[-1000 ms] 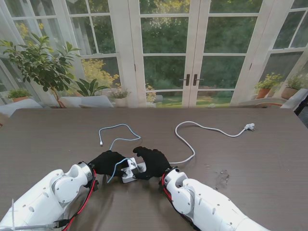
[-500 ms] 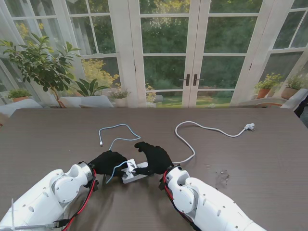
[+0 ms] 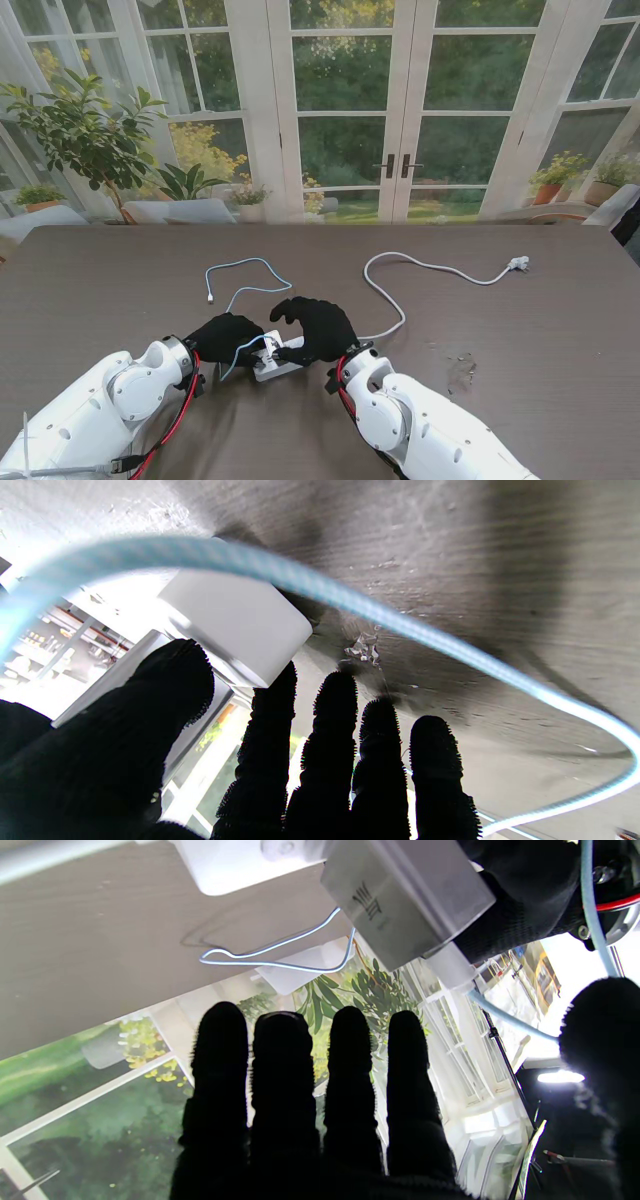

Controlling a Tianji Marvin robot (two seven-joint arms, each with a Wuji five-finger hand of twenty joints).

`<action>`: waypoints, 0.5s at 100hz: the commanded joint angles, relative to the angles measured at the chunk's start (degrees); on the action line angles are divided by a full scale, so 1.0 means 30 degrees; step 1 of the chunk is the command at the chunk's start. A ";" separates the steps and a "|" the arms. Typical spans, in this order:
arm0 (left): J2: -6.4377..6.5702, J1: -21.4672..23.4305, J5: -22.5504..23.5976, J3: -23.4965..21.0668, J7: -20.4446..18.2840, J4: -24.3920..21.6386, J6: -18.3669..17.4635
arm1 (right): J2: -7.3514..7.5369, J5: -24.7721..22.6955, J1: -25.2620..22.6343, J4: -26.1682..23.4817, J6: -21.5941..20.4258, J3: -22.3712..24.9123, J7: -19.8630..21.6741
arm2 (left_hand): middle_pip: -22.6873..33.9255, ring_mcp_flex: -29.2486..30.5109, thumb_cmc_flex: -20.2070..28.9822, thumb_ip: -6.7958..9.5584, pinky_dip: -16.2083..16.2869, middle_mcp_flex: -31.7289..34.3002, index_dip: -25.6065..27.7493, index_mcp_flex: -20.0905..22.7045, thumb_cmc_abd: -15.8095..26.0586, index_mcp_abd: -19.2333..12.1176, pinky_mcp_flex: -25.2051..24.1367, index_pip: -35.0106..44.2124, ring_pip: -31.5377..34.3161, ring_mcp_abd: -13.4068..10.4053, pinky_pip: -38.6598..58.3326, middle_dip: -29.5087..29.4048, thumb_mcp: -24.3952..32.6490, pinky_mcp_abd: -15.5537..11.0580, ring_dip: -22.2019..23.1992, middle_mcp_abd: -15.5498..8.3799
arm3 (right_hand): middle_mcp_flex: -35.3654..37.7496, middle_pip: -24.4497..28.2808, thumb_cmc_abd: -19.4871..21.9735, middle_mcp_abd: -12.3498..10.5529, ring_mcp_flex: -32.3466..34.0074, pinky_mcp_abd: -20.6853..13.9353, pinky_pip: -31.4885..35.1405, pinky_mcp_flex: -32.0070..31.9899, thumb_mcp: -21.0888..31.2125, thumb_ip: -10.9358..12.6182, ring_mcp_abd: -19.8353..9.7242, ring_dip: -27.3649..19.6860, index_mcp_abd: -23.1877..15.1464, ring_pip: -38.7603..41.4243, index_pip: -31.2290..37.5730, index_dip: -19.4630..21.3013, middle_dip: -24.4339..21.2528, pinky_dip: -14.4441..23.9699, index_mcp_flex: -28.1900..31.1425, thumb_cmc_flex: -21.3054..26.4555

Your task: Set up the charging station

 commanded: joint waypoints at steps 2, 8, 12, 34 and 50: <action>-0.0036 0.0389 0.0051 0.0183 -0.0689 0.0304 0.0061 | -0.0047 -0.0201 -0.0148 -0.0396 0.0039 -0.0156 0.0182 | 0.0213 0.1516 -0.0742 0.0300 0.0388 0.0525 0.0208 0.0617 -0.0462 -0.0763 -0.0018 0.0399 0.1799 0.1120 0.0787 0.0196 0.0100 -0.0732 0.0775 -0.0042 | 0.0854 -0.0056 -0.0801 -0.0637 0.1017 -0.0118 0.1140 0.0383 0.0563 -0.0235 -0.0403 -1.8573 -0.0383 0.0568 0.0199 0.0374 0.0318 0.0359 0.0646 0.0536; -0.0042 0.0379 0.0031 0.0184 -0.0681 0.0325 0.0053 | -0.0071 -0.0314 -0.0127 -0.0382 0.0050 -0.0272 0.0054 | 0.0212 0.1519 -0.0723 0.0306 0.0389 0.0541 0.0210 0.0624 -0.0446 -0.0754 -0.0018 0.0399 0.1796 0.1134 0.0787 0.0197 0.0099 -0.0732 0.0776 -0.0011 | 0.1586 -0.0166 -0.0803 -0.0774 0.1544 -0.0167 0.1477 0.0792 0.0687 -0.0217 -0.0557 -1.8568 -0.0313 0.0599 0.0344 0.0501 0.0349 0.0381 0.1055 0.0818; -0.0048 0.0364 0.0013 0.0192 -0.0669 0.0351 0.0044 | -0.0091 -0.0370 -0.0112 -0.0369 0.0101 -0.0340 -0.0024 | 0.0203 0.1498 -0.0736 0.0303 0.0389 0.0523 0.0208 0.0603 -0.0401 -0.0749 -0.0018 0.0389 0.1788 0.1125 0.0787 0.0195 0.0075 -0.0732 0.0775 -0.0023 | 0.2166 -0.0183 -0.0802 -0.0894 0.1994 -0.0192 0.1690 0.1123 0.0794 -0.0195 -0.0709 -1.8551 -0.0117 0.0663 0.0500 0.0604 0.0378 0.0383 0.1351 0.0957; -0.0063 0.0300 -0.0106 0.0244 -0.0679 0.0469 -0.0023 | -0.0279 -0.0377 -0.0003 -0.0185 0.0342 -0.0647 -0.0340 | 0.0198 0.1512 -0.0753 0.0310 0.0392 0.0556 0.0204 0.0614 -0.0309 -0.0762 -0.0018 0.0370 0.1784 0.1149 0.0786 0.0195 -0.0023 -0.0732 0.0779 0.0014 | 0.5195 -0.0439 -0.0910 -0.1291 0.4164 -0.0314 0.2902 0.2780 0.1416 -0.0004 -0.1230 -1.8419 0.0130 0.0895 0.1414 0.1012 0.0405 0.0451 0.3209 0.2234; -0.0064 0.0305 -0.0200 0.0234 -0.0741 0.0479 -0.0030 | -0.0398 -0.0358 0.0093 -0.0046 0.0618 -0.0813 -0.0503 | 0.0186 0.1553 -0.0766 0.0314 0.0398 0.0594 0.0199 0.0620 -0.0247 -0.0734 -0.0035 0.0342 0.1785 0.1149 0.0786 0.0191 -0.0118 -0.0712 0.0783 0.0028 | 0.6956 -0.0650 -0.0877 -0.1450 0.5401 -0.0347 0.3526 0.3630 0.1748 0.0131 -0.1644 -1.8191 -0.0069 0.1188 0.1707 0.1079 0.0468 0.0466 0.4850 0.3016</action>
